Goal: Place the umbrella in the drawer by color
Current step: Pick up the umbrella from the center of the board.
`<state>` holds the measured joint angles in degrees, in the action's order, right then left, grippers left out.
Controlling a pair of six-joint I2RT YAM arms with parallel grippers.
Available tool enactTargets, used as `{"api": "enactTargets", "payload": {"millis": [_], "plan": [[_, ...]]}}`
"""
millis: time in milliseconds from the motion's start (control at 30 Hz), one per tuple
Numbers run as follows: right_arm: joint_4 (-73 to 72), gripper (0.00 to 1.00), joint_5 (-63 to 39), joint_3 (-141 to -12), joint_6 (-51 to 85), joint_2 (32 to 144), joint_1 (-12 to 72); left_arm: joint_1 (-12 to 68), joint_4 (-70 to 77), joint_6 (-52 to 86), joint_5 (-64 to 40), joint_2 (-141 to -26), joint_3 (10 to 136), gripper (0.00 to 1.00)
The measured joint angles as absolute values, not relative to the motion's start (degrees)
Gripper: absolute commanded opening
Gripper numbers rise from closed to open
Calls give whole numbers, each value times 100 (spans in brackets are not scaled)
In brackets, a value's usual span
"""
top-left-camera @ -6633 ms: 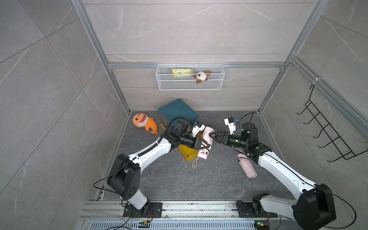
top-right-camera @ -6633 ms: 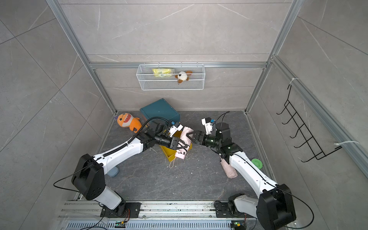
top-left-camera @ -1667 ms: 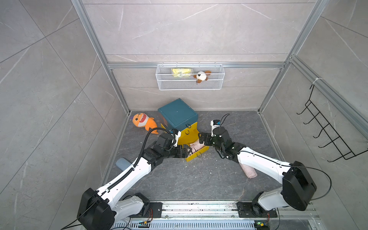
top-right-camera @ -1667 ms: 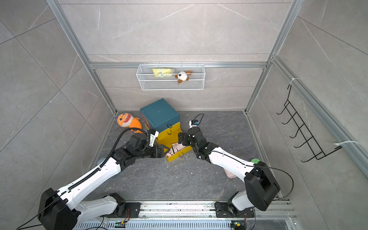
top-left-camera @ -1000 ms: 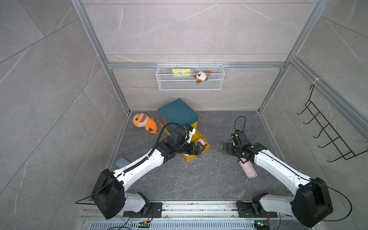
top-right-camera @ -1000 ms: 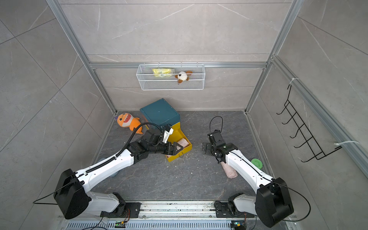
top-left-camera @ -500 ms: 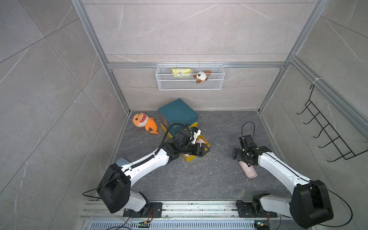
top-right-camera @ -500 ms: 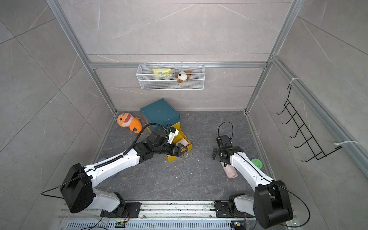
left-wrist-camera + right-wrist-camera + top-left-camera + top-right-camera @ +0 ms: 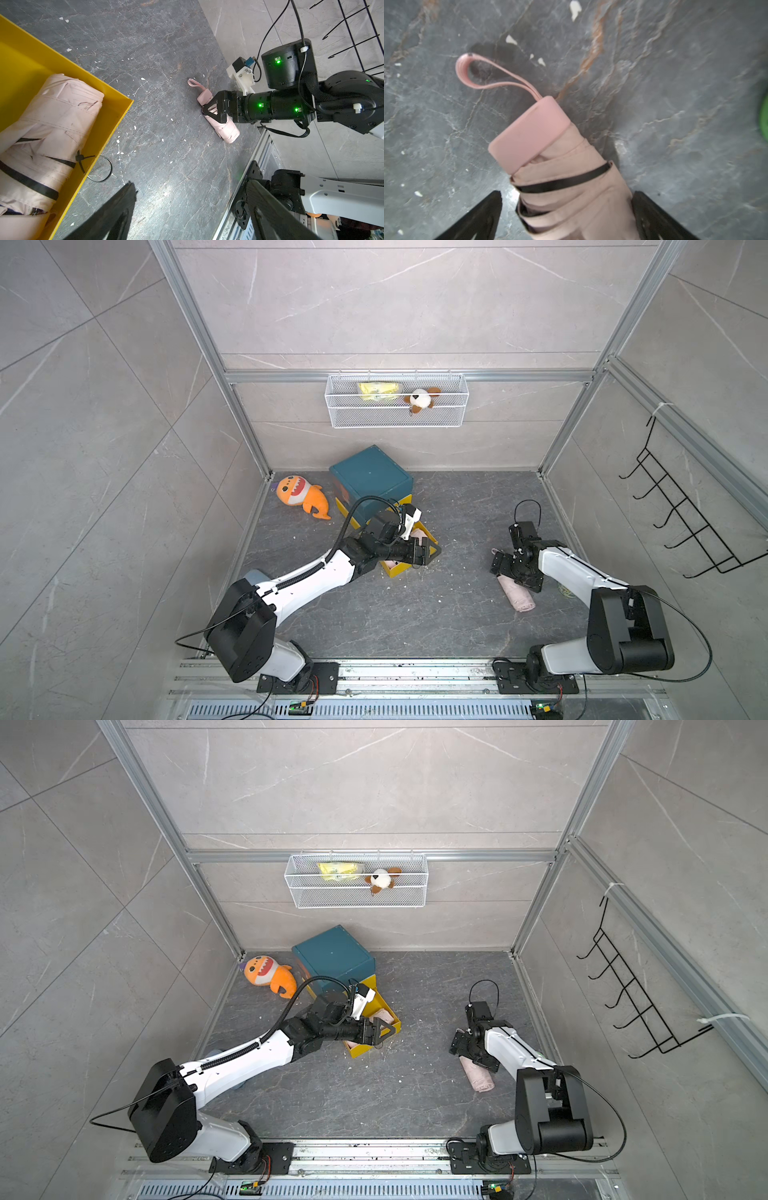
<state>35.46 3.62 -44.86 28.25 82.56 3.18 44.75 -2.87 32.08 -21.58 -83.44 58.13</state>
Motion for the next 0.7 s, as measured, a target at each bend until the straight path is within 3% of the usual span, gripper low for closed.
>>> {"api": "enactTargets", "payload": {"millis": [433,700], "plan": [[3227,95,64,-4379,2895,8554,775,4475,-242,3238,-2156,-8342,5739,87],[3135,73,123,-4425,2895,8648,888,4475,-211,3264,-2132,-8261,5664,87]]}}
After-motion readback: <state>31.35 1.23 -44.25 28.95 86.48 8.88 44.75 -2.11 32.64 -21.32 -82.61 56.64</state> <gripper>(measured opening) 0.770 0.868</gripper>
